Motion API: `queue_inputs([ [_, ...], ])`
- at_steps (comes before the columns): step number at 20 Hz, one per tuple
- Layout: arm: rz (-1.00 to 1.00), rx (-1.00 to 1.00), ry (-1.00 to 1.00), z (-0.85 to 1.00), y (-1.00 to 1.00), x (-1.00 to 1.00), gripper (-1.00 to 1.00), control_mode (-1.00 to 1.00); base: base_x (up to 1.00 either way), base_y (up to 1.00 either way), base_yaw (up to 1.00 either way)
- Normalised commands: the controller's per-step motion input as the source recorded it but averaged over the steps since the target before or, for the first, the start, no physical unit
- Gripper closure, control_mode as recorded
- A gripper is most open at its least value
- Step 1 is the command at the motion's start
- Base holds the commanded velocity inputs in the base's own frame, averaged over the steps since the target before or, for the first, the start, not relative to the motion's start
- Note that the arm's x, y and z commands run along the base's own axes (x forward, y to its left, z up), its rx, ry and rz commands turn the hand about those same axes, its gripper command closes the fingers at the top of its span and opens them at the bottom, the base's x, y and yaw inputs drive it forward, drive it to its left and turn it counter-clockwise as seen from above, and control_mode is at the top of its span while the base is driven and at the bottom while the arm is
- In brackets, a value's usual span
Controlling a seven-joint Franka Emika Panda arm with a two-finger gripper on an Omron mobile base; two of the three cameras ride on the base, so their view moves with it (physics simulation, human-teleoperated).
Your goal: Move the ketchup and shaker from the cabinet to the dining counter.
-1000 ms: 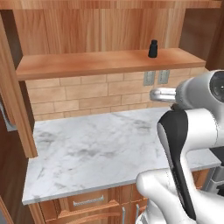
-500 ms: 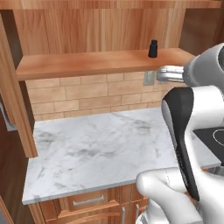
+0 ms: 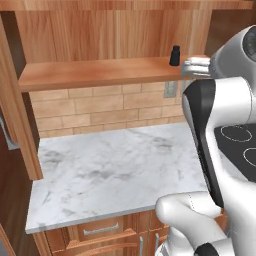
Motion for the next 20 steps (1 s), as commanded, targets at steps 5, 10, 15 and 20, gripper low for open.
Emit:
queue_inputs([
  [5,0.00,-0.02,0.00,0.04,-0.18,0.30,-1.00,-1.00,0.00,0.00,0.00],
  [10,0.00,-0.01,0.00,0.00,-0.16,0.32,-1.00,-1.00,0.00,0.00,0.00],
  [15,0.00,0.00,0.05,0.00,-0.10,0.48,-1.00,-1.00,0.00,0.00,0.00],
  [20,0.02,0.00,0.11,-0.06,-0.08,0.50,-1.00,-1.00,0.00,0.00,0.00],
])
